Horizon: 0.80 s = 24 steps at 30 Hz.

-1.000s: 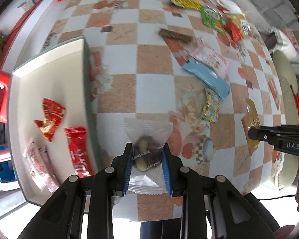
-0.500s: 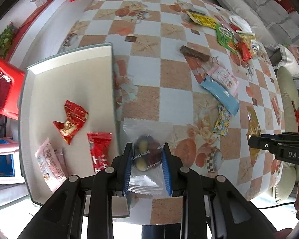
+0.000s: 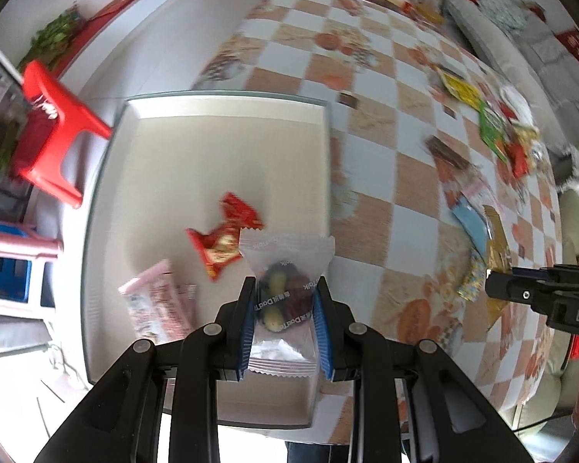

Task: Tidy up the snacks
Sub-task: 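Carry the nut bag and gold wrapper over the white tray and release both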

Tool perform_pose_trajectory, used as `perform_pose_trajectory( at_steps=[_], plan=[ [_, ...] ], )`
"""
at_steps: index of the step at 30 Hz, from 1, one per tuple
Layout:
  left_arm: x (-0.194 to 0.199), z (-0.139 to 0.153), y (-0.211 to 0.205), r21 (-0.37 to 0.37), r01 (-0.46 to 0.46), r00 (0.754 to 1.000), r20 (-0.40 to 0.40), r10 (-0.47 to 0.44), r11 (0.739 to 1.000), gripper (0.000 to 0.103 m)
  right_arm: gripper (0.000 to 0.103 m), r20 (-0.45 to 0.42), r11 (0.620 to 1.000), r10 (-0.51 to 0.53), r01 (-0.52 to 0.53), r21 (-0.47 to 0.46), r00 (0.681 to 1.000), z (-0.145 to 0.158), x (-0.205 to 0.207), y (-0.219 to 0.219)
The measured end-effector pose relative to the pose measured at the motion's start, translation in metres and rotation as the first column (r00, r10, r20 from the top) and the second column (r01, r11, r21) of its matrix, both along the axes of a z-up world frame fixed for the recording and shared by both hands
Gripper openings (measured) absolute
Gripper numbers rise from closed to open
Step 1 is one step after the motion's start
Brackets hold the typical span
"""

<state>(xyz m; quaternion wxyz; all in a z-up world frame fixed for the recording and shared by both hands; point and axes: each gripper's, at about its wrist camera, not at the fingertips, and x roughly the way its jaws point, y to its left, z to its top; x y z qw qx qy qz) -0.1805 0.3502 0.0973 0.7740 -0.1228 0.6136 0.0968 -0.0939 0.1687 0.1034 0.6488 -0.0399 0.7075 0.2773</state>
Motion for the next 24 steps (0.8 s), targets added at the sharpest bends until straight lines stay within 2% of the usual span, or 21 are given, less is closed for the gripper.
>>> perform_pose_trajectory(
  at_steps=[5, 15, 21, 22, 23, 24],
  plan=[
    [-0.008, -0.004, 0.028, 0.004, -0.077, 0.997, -0.012, 0.077, 0.997, 0.03, 0.023, -0.006, 0.997, 0.074, -0.074, 0.027, 0.997, 0.0, -0.001, 0.047],
    [-0.018, -0.014, 0.056, 0.01, -0.155, 0.987, -0.034, 0.156, 0.988, 0.03, 0.023, -0.038, 0.983, 0.176, -0.174, 0.063, 0.984, -0.012, -0.008, 0.133],
    [-0.023, -0.024, 0.059, 0.025, -0.169, 0.984, -0.061, 0.17, 0.985, 0.033, 0.023, -0.054, 0.981, 0.194, -0.192, 0.039, 0.98, -0.023, -0.008, 0.152],
    [-0.024, -0.025, 0.059, 0.022, -0.177, 0.982, -0.066, 0.178, 0.984, 0.045, 0.027, -0.053, 0.981, 0.192, -0.191, 0.028, 0.98, -0.024, -0.008, 0.151],
    [-0.025, -0.027, 0.059, 0.024, -0.179, 0.981, -0.072, 0.18, 0.984, 0.061, 0.035, -0.054, 0.982, 0.191, -0.19, 0.017, 0.98, -0.026, -0.008, 0.149],
    [-0.026, -0.028, 0.059, 0.032, -0.182, 0.98, -0.073, 0.184, 0.983, 0.067, 0.068, -0.058, 0.982, 0.188, -0.188, 0.009, 0.98, -0.026, -0.006, 0.146]
  ],
)
